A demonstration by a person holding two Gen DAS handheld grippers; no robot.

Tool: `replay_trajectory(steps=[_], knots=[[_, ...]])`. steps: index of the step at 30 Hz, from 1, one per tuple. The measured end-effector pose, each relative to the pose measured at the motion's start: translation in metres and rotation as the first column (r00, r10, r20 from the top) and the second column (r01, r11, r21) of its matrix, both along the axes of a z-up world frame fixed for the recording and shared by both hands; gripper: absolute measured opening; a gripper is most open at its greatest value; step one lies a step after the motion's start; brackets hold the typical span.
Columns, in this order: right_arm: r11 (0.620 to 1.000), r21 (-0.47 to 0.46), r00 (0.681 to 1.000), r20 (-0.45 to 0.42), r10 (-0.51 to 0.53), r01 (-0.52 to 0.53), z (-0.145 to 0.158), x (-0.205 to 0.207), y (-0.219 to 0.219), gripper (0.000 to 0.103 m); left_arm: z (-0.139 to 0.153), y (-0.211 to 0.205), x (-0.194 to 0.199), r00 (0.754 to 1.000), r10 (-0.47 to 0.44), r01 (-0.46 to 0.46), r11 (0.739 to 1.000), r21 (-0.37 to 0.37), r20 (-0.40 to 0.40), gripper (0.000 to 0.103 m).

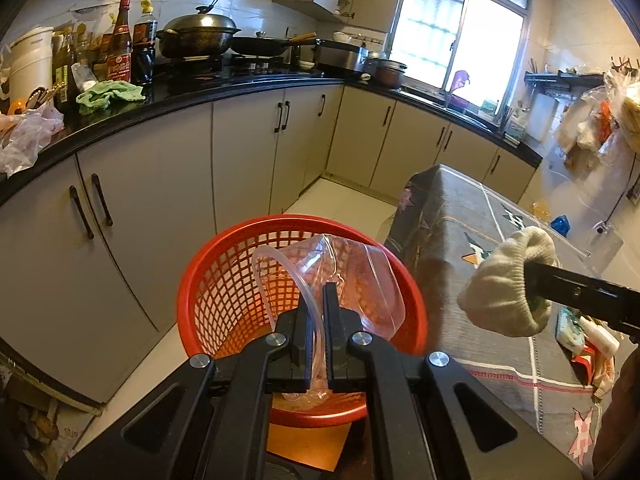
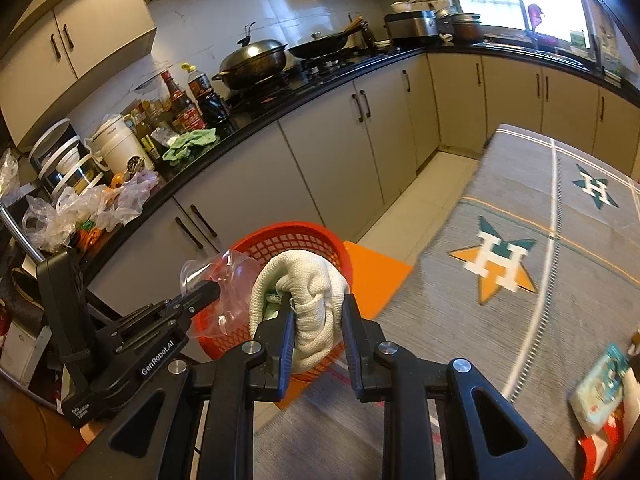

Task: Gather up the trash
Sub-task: 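Lower the cup and sock into the red basket and open both tools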

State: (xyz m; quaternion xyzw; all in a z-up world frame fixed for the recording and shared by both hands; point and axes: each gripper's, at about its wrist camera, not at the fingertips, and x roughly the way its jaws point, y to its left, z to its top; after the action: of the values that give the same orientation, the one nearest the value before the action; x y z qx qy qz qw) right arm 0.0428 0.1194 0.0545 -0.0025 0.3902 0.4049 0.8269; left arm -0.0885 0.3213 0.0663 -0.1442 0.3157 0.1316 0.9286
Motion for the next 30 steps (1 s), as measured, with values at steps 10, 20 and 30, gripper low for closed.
replay_trajectory(steps=[10,20,30], knots=[[0.999,-0.04,0.998,-0.057,0.016,-0.018,-0.024,0.018,0.033,0.025,-0.014,0.007,0.004,0.999,0.012,-0.012,1.0,-0.003,-0.031,0.004],[0.998,-0.052,0.995,-0.09,0.033,-0.038,-0.034,0.025,0.053,0.031,-0.02,0.012,0.008,0.999,0.017,-0.017,1.0,-0.002,-0.04,0.006],[1.0,-0.017,0.997,-0.071,0.017,-0.018,-0.021,0.018,0.036,0.034,-0.012,0.005,-0.001,1.0,0.023,-0.023,1.0,0.003,-0.017,0.031]])
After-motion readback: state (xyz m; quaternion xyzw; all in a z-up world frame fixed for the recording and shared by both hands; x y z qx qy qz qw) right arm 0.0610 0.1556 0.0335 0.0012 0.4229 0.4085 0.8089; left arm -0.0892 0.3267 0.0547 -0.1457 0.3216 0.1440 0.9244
